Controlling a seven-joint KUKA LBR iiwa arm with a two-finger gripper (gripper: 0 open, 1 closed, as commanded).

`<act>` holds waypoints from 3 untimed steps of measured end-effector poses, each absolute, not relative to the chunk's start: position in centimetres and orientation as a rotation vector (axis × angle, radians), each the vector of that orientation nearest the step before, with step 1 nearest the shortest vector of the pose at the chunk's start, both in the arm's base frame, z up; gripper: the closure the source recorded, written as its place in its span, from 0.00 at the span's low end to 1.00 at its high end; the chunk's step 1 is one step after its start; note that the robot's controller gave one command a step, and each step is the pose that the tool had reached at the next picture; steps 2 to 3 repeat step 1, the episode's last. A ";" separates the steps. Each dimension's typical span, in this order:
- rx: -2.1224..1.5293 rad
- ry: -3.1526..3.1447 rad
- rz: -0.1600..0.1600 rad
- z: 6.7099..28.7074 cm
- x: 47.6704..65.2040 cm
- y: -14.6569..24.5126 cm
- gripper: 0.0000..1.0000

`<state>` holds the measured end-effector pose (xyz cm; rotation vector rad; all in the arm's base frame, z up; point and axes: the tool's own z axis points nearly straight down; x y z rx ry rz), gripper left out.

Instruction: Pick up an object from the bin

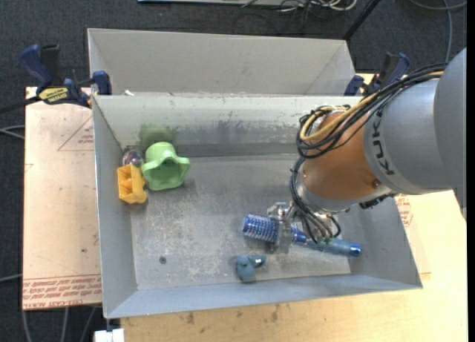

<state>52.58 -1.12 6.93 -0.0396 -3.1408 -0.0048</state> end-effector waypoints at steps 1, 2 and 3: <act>0.024 -3.151 0.002 23.4 52.8 -4.2 1.00; 0.024 -3.151 0.002 23.4 52.8 -4.2 1.00; 0.024 -3.151 0.002 23.4 52.8 -4.2 1.00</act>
Offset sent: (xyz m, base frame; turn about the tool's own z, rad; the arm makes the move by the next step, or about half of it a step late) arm 0.0006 -0.0305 0.1606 -0.0436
